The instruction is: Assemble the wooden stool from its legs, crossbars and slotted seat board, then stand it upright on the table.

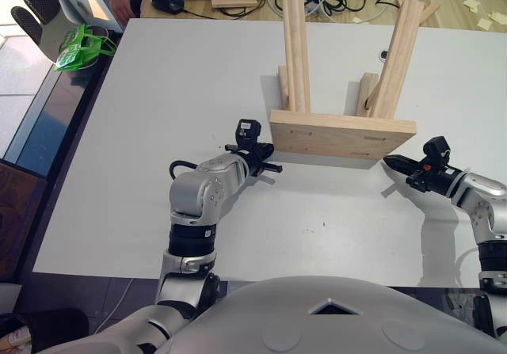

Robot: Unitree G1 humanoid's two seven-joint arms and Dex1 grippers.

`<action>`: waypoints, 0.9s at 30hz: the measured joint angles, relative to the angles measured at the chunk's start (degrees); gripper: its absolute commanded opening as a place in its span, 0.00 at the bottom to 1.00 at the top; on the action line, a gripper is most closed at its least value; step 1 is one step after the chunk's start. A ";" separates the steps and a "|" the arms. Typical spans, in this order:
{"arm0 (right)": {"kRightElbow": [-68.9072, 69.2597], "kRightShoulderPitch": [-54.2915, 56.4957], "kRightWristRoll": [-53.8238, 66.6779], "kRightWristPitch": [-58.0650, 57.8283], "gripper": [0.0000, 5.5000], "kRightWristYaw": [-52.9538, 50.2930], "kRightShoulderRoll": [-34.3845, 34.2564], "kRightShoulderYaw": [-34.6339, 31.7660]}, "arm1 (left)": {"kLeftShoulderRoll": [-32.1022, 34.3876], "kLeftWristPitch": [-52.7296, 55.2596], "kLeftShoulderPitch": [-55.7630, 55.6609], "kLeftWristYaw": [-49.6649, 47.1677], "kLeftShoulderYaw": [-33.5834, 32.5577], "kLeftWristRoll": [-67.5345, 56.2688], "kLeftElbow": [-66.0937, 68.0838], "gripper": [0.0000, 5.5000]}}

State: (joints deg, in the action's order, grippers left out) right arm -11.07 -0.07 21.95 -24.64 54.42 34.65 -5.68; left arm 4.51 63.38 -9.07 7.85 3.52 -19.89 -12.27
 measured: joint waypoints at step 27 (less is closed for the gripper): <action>-2.89 2.43 -0.93 2.58 0.00 -2.13 -2.09 -0.01 | 0.02 0.01 0.01 0.41 -0.21 0.13 -0.02 0.01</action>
State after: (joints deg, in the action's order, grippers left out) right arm -13.96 2.36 21.02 -22.06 52.29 32.55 -5.69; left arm 4.53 63.39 -9.05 8.27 3.31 -19.76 -12.29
